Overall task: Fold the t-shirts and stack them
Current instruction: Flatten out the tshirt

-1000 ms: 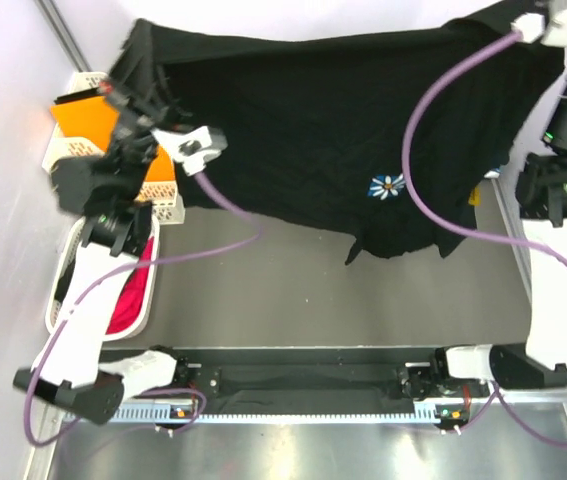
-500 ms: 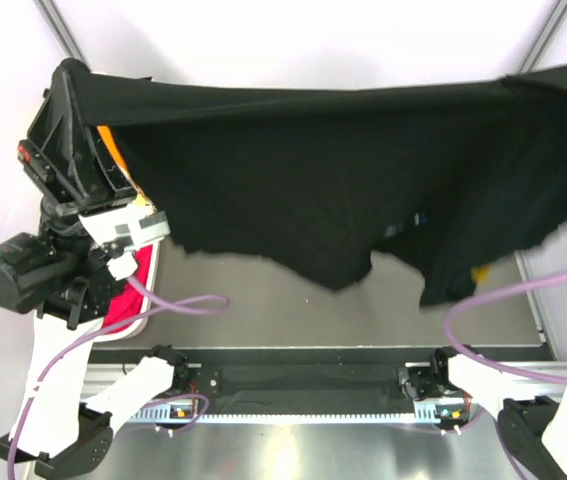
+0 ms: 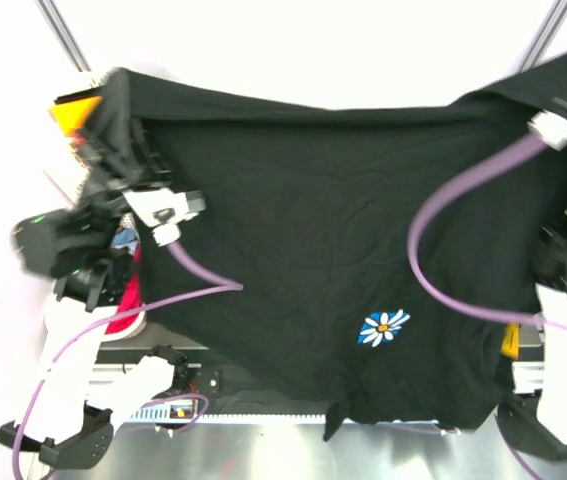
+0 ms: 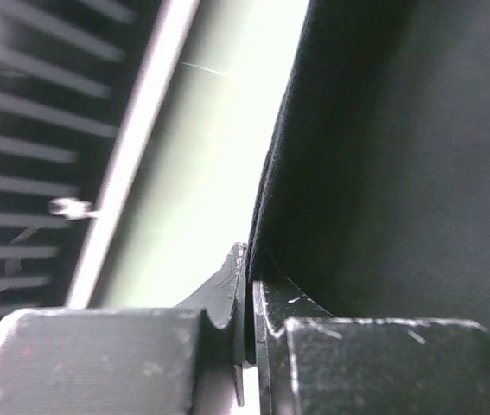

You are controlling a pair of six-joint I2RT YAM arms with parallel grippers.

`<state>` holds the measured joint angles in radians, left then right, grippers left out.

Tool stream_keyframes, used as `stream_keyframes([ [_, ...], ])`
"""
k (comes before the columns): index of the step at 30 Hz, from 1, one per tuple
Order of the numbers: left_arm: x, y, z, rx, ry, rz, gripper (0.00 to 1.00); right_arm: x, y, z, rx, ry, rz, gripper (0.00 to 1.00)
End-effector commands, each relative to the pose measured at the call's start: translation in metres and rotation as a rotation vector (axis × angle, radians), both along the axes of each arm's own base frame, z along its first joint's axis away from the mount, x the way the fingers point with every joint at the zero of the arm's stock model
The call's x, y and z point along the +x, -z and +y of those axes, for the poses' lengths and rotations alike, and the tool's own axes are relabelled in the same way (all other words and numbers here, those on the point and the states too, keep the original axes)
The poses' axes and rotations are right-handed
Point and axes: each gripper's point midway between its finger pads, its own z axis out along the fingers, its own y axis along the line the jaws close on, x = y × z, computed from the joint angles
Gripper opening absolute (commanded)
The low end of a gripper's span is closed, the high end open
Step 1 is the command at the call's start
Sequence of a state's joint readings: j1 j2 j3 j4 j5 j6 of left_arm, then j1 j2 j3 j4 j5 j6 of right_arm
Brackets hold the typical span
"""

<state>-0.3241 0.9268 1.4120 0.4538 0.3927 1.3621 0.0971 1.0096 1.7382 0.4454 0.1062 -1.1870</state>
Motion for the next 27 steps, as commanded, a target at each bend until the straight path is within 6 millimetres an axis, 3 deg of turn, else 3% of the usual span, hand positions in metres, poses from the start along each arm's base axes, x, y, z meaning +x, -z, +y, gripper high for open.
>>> stream_keyframes([
  [1,0.066,0.067,-0.018,0.132,-0.084,0.194,0.00,0.117,0.059,0.011,-0.022,0.004,0.229,0.00],
  [7,0.133,0.170,-0.044,0.265,-0.077,0.438,0.00,0.236,0.139,0.030,-0.034,-0.075,0.505,0.00],
  [9,0.157,0.201,-0.050,0.286,-0.082,0.496,0.00,0.261,0.161,0.039,-0.062,-0.094,0.567,0.00],
  [13,0.195,0.240,-0.055,0.352,-0.149,0.555,0.00,0.313,0.212,0.058,-0.138,-0.102,0.686,0.00],
  [15,0.215,0.254,-0.057,0.391,-0.201,0.549,0.00,0.330,0.231,0.070,-0.207,-0.101,0.726,0.00],
  [17,0.224,0.249,-0.054,0.357,-0.228,0.518,0.00,0.347,0.251,0.078,-0.238,-0.098,0.756,0.00],
  [20,0.248,0.260,-0.049,0.373,-0.310,0.553,0.00,0.367,0.268,0.086,-0.254,-0.098,0.786,0.00],
  [25,0.283,0.298,-0.036,0.419,-0.462,0.604,0.00,0.388,0.294,0.103,-0.298,-0.089,0.828,0.03],
  [26,0.291,0.314,-0.032,0.423,-0.498,0.634,0.00,0.390,0.296,0.104,-0.303,-0.085,0.832,0.03],
  [27,0.294,0.316,-0.030,0.414,-0.524,0.620,0.00,0.393,0.302,0.108,-0.310,-0.083,0.842,0.04],
])
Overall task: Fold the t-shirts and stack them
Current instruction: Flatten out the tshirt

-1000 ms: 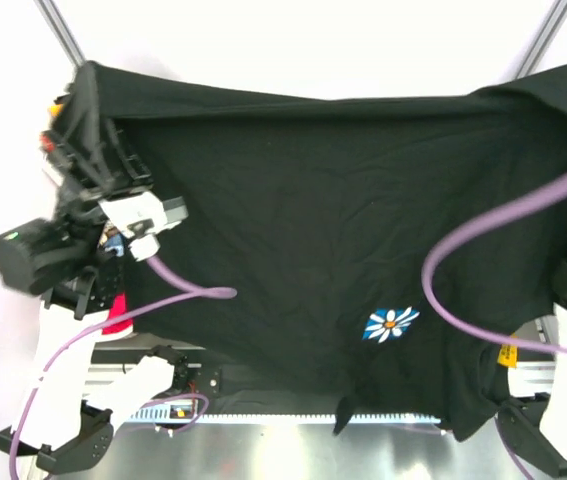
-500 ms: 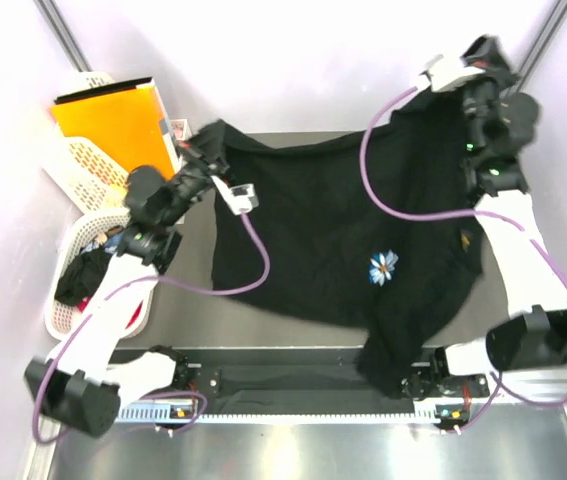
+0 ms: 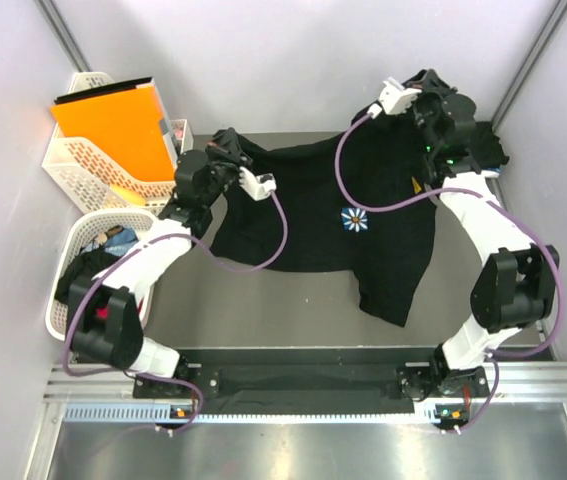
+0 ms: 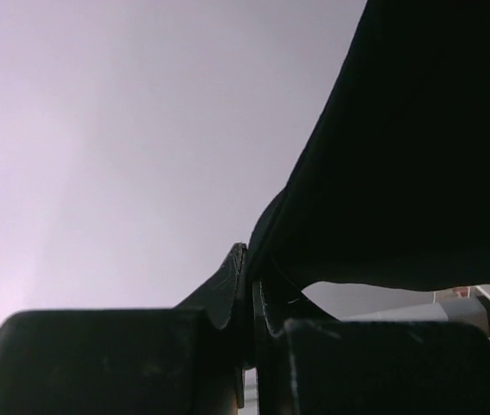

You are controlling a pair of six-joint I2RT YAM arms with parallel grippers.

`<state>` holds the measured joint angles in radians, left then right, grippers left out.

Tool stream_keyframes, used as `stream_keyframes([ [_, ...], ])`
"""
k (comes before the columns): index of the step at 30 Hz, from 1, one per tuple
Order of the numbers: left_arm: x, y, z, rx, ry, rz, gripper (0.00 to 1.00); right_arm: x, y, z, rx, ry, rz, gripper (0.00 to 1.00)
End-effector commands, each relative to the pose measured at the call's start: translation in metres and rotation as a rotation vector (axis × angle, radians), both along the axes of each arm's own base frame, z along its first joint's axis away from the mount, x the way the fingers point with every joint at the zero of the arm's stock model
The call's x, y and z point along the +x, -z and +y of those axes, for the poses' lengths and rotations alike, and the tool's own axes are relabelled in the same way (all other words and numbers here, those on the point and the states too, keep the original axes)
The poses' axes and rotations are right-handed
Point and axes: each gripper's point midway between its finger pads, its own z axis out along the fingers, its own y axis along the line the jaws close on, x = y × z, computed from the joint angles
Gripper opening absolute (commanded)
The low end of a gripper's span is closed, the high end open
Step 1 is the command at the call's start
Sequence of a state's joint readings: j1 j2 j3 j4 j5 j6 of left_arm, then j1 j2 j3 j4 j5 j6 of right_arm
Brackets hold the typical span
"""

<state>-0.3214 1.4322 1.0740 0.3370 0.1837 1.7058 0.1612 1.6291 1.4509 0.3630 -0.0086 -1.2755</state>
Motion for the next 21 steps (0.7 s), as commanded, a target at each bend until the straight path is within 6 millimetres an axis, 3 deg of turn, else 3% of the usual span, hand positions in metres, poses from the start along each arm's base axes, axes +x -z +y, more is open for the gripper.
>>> stream_keyframes([
  [1,0.017,-0.025,0.025,0.039,-0.165,-0.162,0.00,-0.003,-0.032,0.020,-0.036,-0.023,-0.119,0.06],
  [2,0.025,-0.009,0.025,0.064,-0.181,-0.152,0.00,-0.002,-0.030,0.022,-0.042,-0.025,-0.114,0.06],
  [4,0.031,-0.008,0.036,0.084,-0.257,-0.204,0.00,0.001,-0.023,0.026,-0.053,-0.009,-0.106,0.09],
  [5,0.039,0.009,0.036,0.117,-0.274,-0.208,0.00,0.002,-0.021,0.027,-0.052,-0.003,-0.102,0.09],
  [6,0.044,0.010,0.043,0.130,-0.327,-0.229,0.00,0.004,-0.016,0.027,-0.054,0.003,-0.094,0.10],
  [7,0.045,-0.001,0.048,0.119,-0.368,-0.303,0.00,0.005,-0.014,0.028,-0.052,0.020,-0.088,0.16],
  [8,0.061,0.013,0.049,0.175,-0.413,-0.317,0.00,0.007,-0.013,0.026,-0.052,0.041,-0.092,0.24],
  [9,0.067,0.011,0.052,0.169,-0.450,-0.364,0.00,0.013,-0.004,0.027,-0.054,0.063,-0.084,0.35],
  [10,0.067,-0.002,0.061,0.136,-0.511,-0.452,0.00,0.014,-0.003,0.021,-0.040,0.123,-0.086,0.58],
  [12,0.093,0.005,0.065,0.149,-0.566,-0.517,0.01,0.019,0.003,0.018,-0.030,0.180,-0.083,0.73],
  [13,0.100,0.006,0.071,0.147,-0.607,-0.523,0.17,0.017,0.002,0.012,-0.008,0.231,-0.097,0.84],
  [15,0.117,0.006,0.074,0.113,-0.631,-0.545,0.37,0.013,0.004,0.007,0.023,0.266,-0.088,0.90],
  [16,0.120,0.006,0.075,0.100,-0.638,-0.549,0.56,0.009,0.004,0.003,0.045,0.299,-0.088,0.92],
  [19,0.123,-0.005,0.078,0.024,-0.654,-0.589,0.76,-0.002,0.003,-0.009,0.106,0.349,-0.063,0.92],
  [21,0.124,-0.006,0.083,-0.010,-0.675,-0.585,0.95,-0.011,-0.001,-0.012,0.160,0.349,-0.042,0.92],
])
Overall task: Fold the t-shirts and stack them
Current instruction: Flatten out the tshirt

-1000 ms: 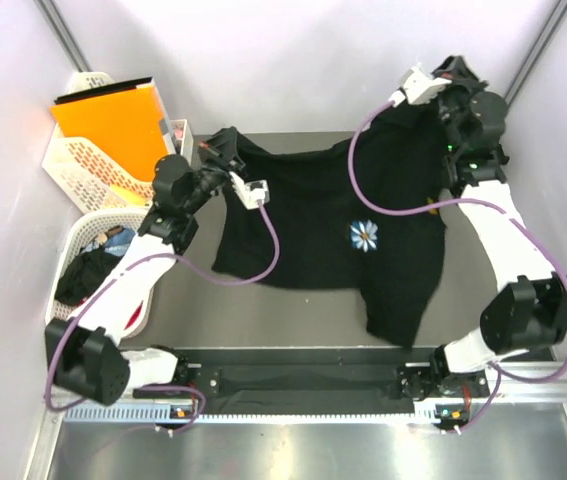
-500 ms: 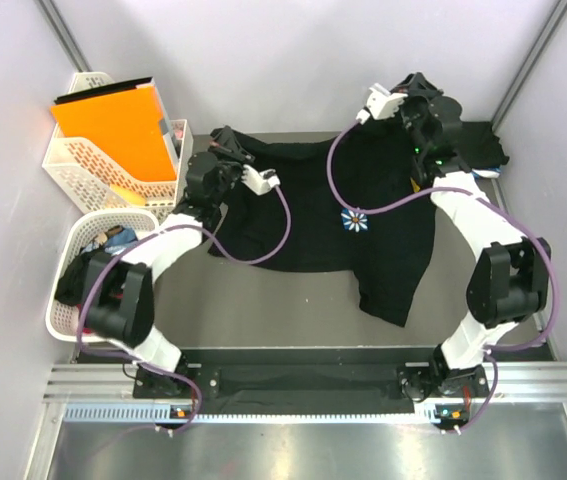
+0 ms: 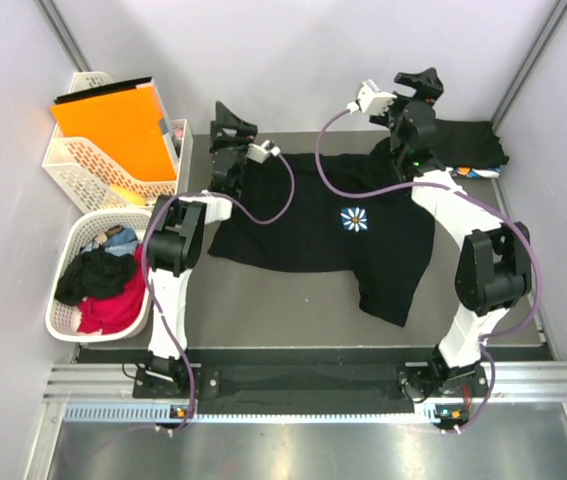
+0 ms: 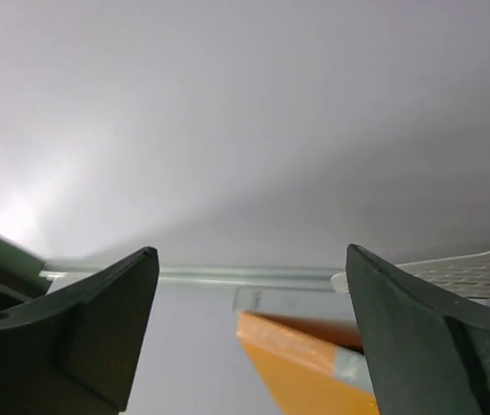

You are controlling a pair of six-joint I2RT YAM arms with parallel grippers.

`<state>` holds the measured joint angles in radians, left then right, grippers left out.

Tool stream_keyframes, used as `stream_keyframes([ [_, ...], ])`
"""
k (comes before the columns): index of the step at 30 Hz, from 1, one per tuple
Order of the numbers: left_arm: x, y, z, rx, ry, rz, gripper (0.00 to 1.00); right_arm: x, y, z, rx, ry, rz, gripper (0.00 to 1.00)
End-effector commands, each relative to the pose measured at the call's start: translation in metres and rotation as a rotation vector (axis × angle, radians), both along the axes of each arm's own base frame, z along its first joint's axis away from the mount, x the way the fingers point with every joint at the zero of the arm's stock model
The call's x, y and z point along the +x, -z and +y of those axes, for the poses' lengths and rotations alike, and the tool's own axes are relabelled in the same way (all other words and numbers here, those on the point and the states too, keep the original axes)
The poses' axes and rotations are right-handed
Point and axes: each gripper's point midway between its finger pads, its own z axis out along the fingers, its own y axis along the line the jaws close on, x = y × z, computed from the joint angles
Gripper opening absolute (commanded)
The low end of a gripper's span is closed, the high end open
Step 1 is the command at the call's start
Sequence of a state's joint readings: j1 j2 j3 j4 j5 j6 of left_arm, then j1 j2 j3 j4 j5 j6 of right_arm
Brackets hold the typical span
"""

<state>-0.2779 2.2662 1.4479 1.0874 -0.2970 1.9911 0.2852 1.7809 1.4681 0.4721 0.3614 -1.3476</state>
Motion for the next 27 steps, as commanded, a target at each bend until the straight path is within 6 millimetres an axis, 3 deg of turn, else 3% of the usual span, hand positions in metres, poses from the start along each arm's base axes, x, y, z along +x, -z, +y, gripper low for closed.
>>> stream_keyframes([
  [1,-0.030,-0.095,0.022,-0.084,-0.090,-0.297,0.99,-0.034,-0.039,-0.022,0.165,0.094,-0.052,0.92],
  [3,-0.038,-0.096,0.021,-0.089,-0.065,-0.300,0.99,-0.046,-0.042,-0.020,0.216,0.054,-0.020,0.92],
  [4,-0.042,-0.097,0.020,-0.091,-0.051,-0.298,0.98,-0.048,-0.023,-0.010,0.194,-0.005,0.094,0.91],
  [5,-0.052,-0.100,0.019,-0.092,-0.036,-0.288,0.98,-0.054,-0.021,-0.004,0.196,-0.050,0.149,0.91],
  [6,-0.059,-0.103,0.013,-0.099,0.001,-0.284,0.98,-0.073,0.007,0.000,0.184,-0.094,0.329,0.91],
  [7,-0.065,-0.104,0.010,-0.116,0.023,-0.266,0.97,-0.085,0.019,0.021,0.177,-0.222,0.430,0.91],
  [9,-0.090,-0.110,0.008,-0.189,0.081,-0.209,0.91,-0.115,0.026,0.029,0.154,-0.299,0.549,0.88],
  [10,-0.090,-0.091,0.003,-0.232,0.123,-0.095,0.88,-0.137,0.052,0.036,0.147,-0.357,0.683,0.87],
  [11,-0.114,-0.094,0.006,-0.250,0.158,-0.038,0.86,-0.149,0.064,0.037,0.137,-0.373,0.741,0.86],
  [12,-0.123,-0.087,0.005,-0.257,0.188,0.034,0.77,-0.165,0.069,0.034,0.136,-0.377,0.776,0.85],
  [13,-0.141,-0.063,-0.002,-0.259,0.250,0.217,0.71,-0.177,0.087,0.034,0.134,-0.387,0.832,0.85],
  [14,-0.151,-0.050,-0.001,-0.268,0.271,0.302,0.68,-0.187,0.090,0.031,0.128,-0.391,0.846,0.84],
  [16,-0.183,-0.032,-0.013,-0.229,0.392,0.457,0.56,-0.209,0.120,0.028,0.101,-0.395,0.955,0.83],
  [17,-0.195,-0.009,-0.014,-0.216,0.411,0.553,0.56,-0.218,0.126,0.028,0.101,-0.400,0.984,0.83],
  [19,-0.219,0.014,-0.018,-0.155,0.464,0.609,0.54,-0.243,0.155,0.030,0.096,-0.415,1.116,0.79],
  [22,-0.235,0.040,-0.019,-0.111,0.490,0.665,0.54,-0.269,0.190,0.034,0.086,-0.397,1.252,0.73],
  [23,-0.242,0.055,-0.020,-0.112,0.499,0.724,0.54,-0.273,0.198,0.035,0.083,-0.387,1.273,0.73],
  [27,-0.254,0.079,-0.024,-0.136,0.525,0.830,0.53,-0.292,0.224,0.043,0.075,-0.393,1.341,0.75],
])
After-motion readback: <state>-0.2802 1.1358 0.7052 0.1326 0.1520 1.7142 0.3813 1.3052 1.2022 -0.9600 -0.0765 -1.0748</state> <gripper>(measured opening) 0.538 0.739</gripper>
